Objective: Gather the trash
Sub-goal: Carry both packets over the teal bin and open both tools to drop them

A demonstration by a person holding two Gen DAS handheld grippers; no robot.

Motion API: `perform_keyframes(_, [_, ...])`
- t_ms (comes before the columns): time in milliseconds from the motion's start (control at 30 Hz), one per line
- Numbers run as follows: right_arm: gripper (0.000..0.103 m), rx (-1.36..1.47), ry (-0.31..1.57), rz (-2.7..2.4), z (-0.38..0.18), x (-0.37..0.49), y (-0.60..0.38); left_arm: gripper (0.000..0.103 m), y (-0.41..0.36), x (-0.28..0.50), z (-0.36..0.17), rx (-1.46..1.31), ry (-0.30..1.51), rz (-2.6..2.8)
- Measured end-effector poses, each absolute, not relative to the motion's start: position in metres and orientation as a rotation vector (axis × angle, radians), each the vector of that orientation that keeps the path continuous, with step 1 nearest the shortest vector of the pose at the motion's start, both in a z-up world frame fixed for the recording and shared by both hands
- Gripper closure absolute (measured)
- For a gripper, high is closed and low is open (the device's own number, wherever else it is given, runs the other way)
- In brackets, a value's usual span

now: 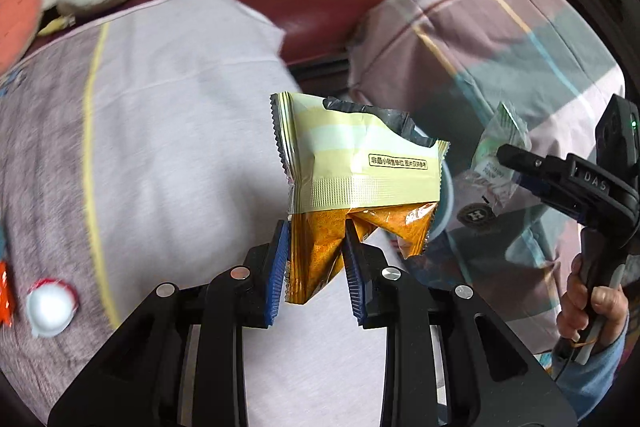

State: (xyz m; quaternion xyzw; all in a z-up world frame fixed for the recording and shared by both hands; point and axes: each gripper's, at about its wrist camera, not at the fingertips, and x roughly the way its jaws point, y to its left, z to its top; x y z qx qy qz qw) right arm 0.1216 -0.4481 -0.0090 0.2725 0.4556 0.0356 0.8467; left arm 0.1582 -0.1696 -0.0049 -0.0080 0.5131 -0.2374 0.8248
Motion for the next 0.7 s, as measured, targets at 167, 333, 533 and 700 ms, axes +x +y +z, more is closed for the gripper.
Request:
perform_keyframes(167, [0.053,0.604,0.947,0.047,-0.01,0.12,-0.477,0.075,-0.207,0.168,-0.011,0.018,1.11,-0.534])
perform_keyframes(333, [0.053,0.619,0.94,0.033,-0.011,0.123,-0.494,0.075,-0.238,0.177,-0.022,0.052,1.133,-0.555])
perform_keyframes(533, [0.053,0.616,0.951,0.022,-0.015,0.131,-0.511,0.075,-0.269,0.187,-0.041,0.075,1.168,-0.583])
perform_keyframes(700, [0.053,0.617,0.964,0.012,-0.022,0.137,-0.519,0.075,-0.29,0.195,-0.057,0.096,1.194,-0.6])
